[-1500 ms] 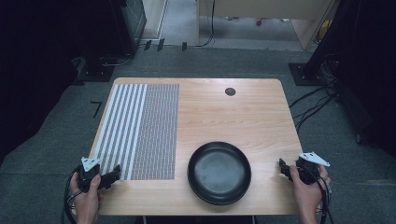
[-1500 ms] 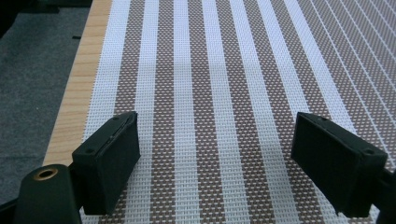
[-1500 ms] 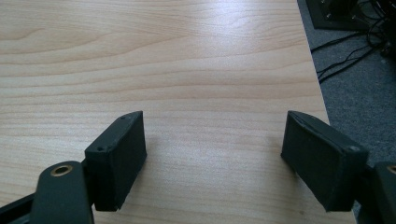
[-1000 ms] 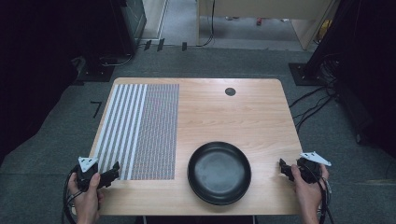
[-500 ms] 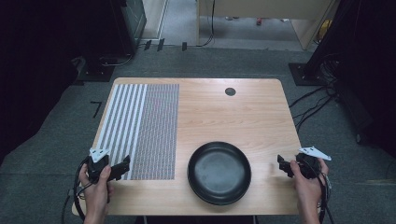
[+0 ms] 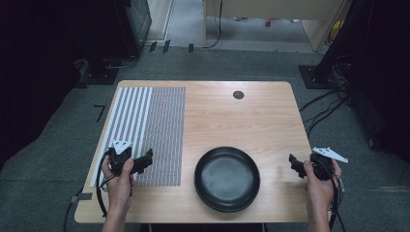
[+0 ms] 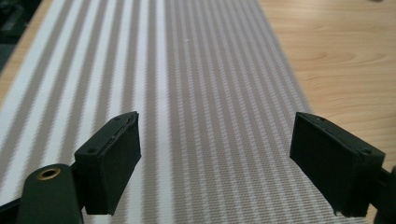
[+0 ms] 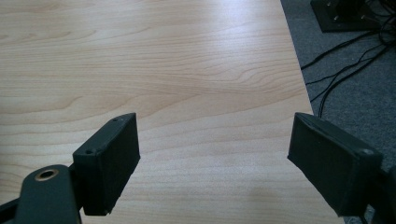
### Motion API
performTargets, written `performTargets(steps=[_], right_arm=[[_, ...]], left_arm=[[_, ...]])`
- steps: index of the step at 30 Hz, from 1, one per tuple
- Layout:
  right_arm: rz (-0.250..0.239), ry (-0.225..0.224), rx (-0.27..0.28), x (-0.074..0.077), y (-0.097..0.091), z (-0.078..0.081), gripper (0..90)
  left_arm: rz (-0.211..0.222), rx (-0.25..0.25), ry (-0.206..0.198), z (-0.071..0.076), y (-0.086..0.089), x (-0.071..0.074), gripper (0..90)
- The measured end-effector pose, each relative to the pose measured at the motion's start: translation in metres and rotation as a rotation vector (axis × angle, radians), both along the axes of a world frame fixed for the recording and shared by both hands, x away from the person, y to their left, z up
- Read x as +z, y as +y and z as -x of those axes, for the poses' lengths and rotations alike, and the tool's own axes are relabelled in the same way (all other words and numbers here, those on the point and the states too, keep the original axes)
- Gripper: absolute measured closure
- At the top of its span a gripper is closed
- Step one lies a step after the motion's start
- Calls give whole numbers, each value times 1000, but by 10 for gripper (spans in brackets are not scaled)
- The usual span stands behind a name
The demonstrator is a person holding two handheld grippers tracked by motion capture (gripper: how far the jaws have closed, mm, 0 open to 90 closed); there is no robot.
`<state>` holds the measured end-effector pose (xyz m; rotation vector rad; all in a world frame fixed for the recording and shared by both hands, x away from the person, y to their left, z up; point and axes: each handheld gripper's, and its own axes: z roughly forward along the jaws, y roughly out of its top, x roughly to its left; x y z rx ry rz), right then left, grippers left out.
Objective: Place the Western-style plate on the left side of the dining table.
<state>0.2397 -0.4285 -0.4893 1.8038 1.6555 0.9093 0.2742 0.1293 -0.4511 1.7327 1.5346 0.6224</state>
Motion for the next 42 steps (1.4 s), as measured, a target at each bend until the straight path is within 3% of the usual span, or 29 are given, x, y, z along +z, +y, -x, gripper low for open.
performTargets(steps=[3,8,16,23,25,27,32,42], right_arm=[[-2,-10,1,1,1,2,164],[-20,-29,5,4,6,4,172],[-31,-46,56,9,23,9,172],[-41,-55,88,12,32,10,173],[-42,-57,104,12,36,10,170],[-53,-57,118,11,40,9,170],[-97,-53,150,8,49,9,168],[-110,-65,191,9,66,10,170]], left_arm=[[-1,-38,-5,0,-12,-2,162],[45,-96,-10,5,-30,-2,162],[71,-192,0,13,-55,-3,161],[88,-240,10,18,-70,-4,148],[76,-244,10,19,-73,-5,148],[53,-250,9,21,-79,-7,148],[59,-290,27,23,-90,-12,148],[107,-316,43,25,-96,-17,148]])
